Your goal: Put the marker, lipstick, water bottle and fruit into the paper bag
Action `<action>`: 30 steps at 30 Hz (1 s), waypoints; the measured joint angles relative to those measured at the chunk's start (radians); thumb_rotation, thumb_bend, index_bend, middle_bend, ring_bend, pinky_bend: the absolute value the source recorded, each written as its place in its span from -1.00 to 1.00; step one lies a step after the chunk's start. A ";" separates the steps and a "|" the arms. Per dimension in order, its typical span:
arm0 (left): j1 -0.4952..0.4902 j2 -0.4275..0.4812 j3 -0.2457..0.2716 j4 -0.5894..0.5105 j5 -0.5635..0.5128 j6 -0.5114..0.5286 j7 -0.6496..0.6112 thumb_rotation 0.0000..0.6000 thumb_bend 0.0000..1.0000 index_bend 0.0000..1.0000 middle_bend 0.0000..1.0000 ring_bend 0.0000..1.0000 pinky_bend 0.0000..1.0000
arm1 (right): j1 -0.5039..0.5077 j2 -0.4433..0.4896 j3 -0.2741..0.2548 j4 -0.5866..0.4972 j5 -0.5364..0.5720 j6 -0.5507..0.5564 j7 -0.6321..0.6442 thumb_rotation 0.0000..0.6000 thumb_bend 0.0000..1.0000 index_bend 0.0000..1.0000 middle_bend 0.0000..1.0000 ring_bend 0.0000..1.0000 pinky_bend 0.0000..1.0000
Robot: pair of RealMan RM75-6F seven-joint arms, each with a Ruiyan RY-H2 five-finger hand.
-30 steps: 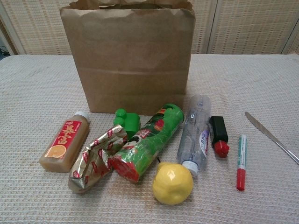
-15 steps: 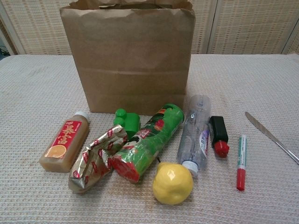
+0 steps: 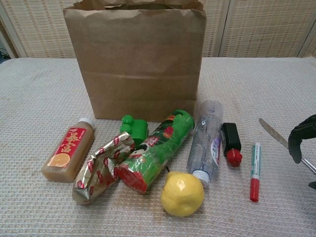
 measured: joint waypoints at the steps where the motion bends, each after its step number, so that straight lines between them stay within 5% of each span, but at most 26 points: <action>1: 0.000 0.000 0.000 0.000 0.000 0.000 -0.001 1.00 -0.27 -1.00 -1.00 -1.00 -0.92 | 0.006 -0.009 0.004 0.005 0.007 -0.009 -0.008 1.00 -0.80 0.08 -0.13 -0.46 -0.60; 20: -0.004 0.007 -0.001 -0.004 -0.006 -0.009 -0.021 1.00 -0.27 -1.00 -1.00 -1.00 -0.92 | 0.129 -0.136 0.084 0.146 0.193 -0.172 -0.130 1.00 -0.70 0.06 -0.13 -0.47 -0.60; 30: -0.004 0.009 -0.002 -0.007 -0.010 -0.013 -0.027 1.00 -0.27 -1.00 -1.00 -1.00 -0.92 | 0.165 -0.159 0.089 0.168 0.196 -0.180 -0.120 1.00 -0.70 -0.04 -0.13 -0.53 -0.60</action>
